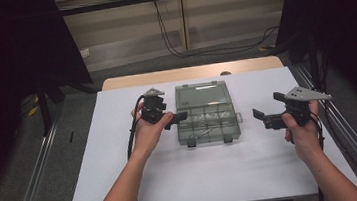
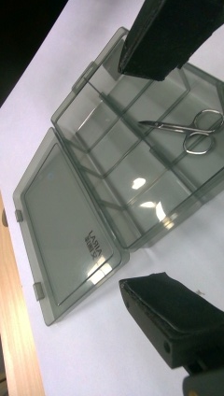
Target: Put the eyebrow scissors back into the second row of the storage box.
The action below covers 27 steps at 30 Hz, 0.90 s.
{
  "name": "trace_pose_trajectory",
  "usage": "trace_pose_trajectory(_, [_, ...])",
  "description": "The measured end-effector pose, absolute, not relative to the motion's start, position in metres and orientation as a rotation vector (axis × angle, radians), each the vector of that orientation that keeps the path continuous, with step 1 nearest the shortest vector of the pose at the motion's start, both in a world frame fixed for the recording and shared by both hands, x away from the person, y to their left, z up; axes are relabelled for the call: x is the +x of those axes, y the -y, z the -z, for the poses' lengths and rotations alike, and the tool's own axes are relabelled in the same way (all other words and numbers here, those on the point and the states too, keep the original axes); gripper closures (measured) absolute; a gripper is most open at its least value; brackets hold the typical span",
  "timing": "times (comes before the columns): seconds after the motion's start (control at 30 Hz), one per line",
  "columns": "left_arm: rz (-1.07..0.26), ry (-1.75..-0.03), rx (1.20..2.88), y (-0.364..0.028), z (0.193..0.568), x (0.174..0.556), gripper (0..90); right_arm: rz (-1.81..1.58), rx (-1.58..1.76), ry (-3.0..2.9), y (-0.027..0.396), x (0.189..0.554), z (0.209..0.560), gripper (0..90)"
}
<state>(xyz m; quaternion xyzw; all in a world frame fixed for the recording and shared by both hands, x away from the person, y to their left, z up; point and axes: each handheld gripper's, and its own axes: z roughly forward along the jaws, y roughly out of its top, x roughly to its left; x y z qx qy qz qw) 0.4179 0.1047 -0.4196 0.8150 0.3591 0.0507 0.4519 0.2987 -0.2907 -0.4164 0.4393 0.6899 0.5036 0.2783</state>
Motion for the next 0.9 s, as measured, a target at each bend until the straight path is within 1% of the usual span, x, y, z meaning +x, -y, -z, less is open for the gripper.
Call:
trace_pose_trajectory(0.47, [-0.121,-0.930,1.967,-0.106,0.423,0.434,1.8,-1.373,1.197,-1.893,0.276,0.330,0.422,2.3])
trace_pose_trajectory(0.53, [-0.127,-0.931,1.974,-0.104,0.424,0.435,3.1,-1.391,1.207,-1.889,0.274,0.334,0.423,0.0])
trace_pose_trajectory(0.9, [-0.106,-0.950,1.953,-0.102,0.432,0.440,3.6,-1.407,1.230,-1.894,0.272,0.351,0.424,0.1])
